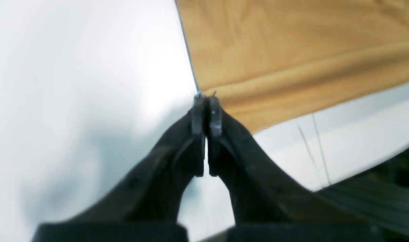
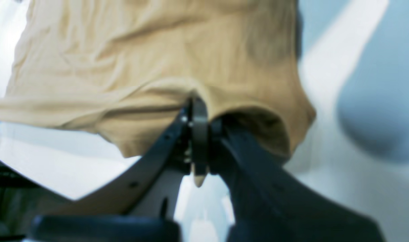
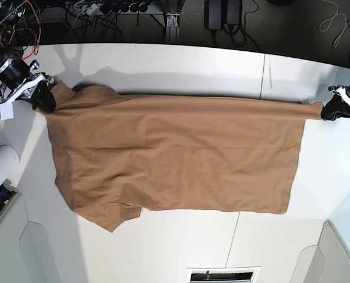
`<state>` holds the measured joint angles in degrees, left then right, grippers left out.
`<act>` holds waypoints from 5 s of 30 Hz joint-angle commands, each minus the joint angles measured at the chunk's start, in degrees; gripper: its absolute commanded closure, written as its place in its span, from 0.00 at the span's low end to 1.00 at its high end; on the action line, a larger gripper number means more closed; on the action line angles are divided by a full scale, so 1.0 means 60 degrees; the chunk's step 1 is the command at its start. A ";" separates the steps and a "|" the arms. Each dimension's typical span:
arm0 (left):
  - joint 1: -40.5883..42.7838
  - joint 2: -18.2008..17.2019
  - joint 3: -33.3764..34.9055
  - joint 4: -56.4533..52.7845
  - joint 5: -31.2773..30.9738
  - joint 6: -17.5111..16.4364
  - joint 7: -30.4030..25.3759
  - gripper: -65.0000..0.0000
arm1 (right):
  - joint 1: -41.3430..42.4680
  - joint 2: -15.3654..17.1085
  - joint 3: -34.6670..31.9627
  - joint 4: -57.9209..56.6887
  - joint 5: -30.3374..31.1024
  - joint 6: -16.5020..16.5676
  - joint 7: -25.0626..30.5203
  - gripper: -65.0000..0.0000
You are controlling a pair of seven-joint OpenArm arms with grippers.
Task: Layout the t-shirt on the table in an organized manner, then fold the t-shirt properly
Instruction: 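Grasp the side edge with both grippers and lift it, then fold the lifted edge over the shirt body with both grippers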
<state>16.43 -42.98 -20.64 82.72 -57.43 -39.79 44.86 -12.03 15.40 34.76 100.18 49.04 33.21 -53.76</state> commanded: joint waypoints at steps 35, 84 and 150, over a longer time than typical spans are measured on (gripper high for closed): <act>-0.3231 -0.0597 0.2357 -0.1745 -0.0299 -0.0035 0.0634 0.64 | 0.3136 0.0157 -0.0929 -0.2087 -0.1082 -0.0062 0.0419 0.53; 0.0933 0.0823 0.0630 0.1945 0.0244 -0.0035 0.0597 0.98 | -0.0583 0.1741 -0.1107 -0.1530 -0.0980 -0.0066 0.0601 1.00; 0.1931 0.2095 -0.0117 0.3432 0.2109 -0.0035 -0.1326 0.98 | -0.0098 0.1213 -0.0736 -0.0841 -0.0543 -0.0066 0.0608 1.00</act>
<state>28.34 -29.52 -20.86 102.41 -43.88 -39.46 38.46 -13.28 21.85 29.85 94.13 44.93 32.58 -51.46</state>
